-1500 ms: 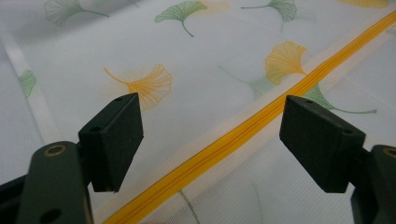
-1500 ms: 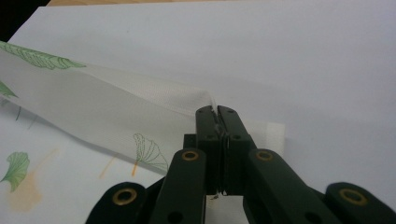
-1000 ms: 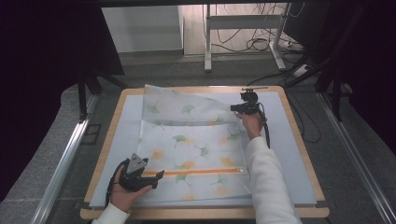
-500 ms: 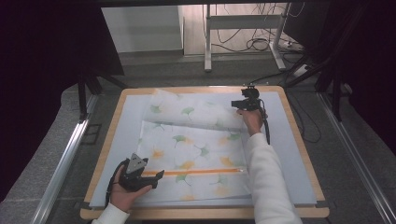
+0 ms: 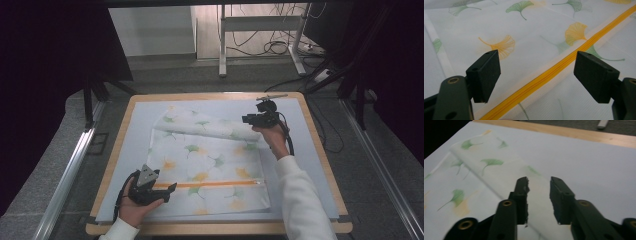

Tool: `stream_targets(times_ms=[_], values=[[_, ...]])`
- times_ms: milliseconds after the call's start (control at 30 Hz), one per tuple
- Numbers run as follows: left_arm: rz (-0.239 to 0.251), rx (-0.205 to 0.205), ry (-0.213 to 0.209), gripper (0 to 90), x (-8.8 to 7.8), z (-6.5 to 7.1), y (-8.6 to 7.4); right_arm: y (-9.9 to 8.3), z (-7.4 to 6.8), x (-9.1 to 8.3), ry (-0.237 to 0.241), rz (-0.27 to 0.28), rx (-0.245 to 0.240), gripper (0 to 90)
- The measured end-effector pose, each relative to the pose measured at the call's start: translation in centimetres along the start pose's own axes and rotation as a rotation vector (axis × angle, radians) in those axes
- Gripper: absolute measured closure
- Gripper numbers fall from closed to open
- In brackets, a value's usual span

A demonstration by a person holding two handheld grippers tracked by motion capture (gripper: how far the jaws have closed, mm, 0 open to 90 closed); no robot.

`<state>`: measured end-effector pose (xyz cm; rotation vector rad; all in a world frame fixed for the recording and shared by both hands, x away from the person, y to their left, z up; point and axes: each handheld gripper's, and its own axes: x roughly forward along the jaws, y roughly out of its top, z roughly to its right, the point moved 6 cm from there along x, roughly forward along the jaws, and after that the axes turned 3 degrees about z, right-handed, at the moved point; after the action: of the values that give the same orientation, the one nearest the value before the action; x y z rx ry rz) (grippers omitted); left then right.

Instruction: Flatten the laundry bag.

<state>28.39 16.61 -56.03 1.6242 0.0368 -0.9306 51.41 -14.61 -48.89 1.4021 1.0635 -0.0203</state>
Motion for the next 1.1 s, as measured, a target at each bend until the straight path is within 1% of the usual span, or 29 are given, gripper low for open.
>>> stream_targets(times_ms=[100,167,233,333,400,433,467,633,767,900,967,1033,1100], values=[[0.000,0.001,0.000,21.2,0.0,0.0,0.0,-1.1,-1.7,-0.3,0.054,-0.027,-0.042,83.4],[0.001,-0.003,0.001,21.2,0.0,0.0,0.0,-1.6,-2.5,-0.4,0.076,-0.045,-0.069,86.9],[0.003,-0.005,0.002,21.2,0.0,0.0,0.0,-2.1,-3.1,-0.4,0.091,-0.059,-0.087,88.2],[0.001,-0.004,0.002,21.2,0.0,0.1,0.0,-2.9,-4.1,0.3,0.103,-0.097,-0.126,88.7],[0.001,-0.003,0.002,21.2,0.0,0.1,0.0,-3.4,-4.6,0.7,0.109,-0.113,-0.137,88.8],[0.001,-0.003,0.003,21.2,0.0,0.1,0.0,-3.8,-5.0,1.3,0.116,-0.125,-0.138,88.8],[0.000,-0.003,0.003,21.2,0.0,0.1,0.0,-3.8,-5.0,1.3,0.116,-0.125,-0.138,88.8],[0.000,-0.006,0.000,21.2,0.1,0.0,0.0,-4.9,-5.9,3.0,0.143,-0.160,-0.152,88.8],[0.001,-0.006,-0.001,21.2,0.0,0.0,0.0,-5.4,-6.2,3.9,0.145,-0.182,-0.157,88.8],[0.000,-0.006,-0.001,21.2,0.0,0.0,0.0,-5.7,-6.3,4.7,0.136,-0.198,-0.164,88.9],[0.000,-0.007,0.000,21.2,0.0,-0.1,0.0,-5.8,-6.3,5.0,0.123,-0.209,-0.174,88.9],[0.000,-0.007,0.002,21.1,0.0,-0.1,0.0,-5.8,-6.2,5.1,0.118,-0.213,-0.173,88.9],[0.001,-0.010,0.003,21.1,-0.1,-0.1,0.0,-5.8,-5.9,5.3,0.105,-0.215,-0.163,88.9]])
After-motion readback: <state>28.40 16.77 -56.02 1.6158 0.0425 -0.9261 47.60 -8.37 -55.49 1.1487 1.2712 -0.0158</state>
